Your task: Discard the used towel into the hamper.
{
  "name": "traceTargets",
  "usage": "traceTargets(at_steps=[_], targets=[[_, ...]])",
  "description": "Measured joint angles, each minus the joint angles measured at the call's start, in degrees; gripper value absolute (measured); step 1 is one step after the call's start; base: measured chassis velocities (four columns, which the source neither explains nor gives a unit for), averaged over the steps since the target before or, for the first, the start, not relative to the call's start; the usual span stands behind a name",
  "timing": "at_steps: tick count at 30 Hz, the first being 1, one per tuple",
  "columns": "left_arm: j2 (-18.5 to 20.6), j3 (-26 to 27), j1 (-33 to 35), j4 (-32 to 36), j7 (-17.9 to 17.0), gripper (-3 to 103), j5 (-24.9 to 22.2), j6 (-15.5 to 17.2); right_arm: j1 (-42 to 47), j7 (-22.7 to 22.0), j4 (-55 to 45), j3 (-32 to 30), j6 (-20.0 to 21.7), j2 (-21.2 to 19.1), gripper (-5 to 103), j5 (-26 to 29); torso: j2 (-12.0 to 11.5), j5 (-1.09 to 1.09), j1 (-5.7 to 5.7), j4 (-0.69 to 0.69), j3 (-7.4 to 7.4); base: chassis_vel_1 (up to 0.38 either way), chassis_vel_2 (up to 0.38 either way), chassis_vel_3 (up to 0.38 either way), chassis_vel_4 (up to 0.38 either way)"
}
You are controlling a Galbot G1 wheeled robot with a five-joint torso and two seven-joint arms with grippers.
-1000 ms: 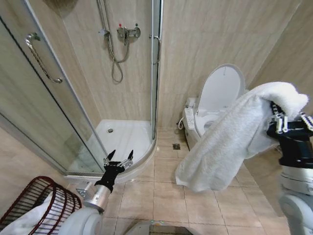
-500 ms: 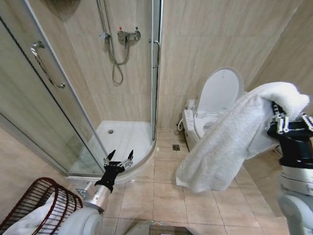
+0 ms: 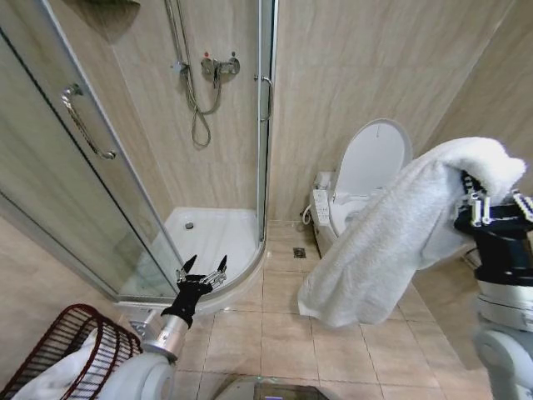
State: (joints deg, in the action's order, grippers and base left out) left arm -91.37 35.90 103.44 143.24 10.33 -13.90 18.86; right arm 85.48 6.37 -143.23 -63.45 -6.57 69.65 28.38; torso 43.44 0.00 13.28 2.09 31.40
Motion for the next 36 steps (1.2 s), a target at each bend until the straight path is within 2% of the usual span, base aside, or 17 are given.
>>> traceTargets(at_steps=[36], targets=[[0.0,0.0,0.0,0.0,0.0,99,0.0,0.0,0.6,1.4,0.0,0.0,-0.1,1.1,12,1.0,9.5,0.0,4.13,0.0,5.38,0.0,0.0,0.0,0.0]])
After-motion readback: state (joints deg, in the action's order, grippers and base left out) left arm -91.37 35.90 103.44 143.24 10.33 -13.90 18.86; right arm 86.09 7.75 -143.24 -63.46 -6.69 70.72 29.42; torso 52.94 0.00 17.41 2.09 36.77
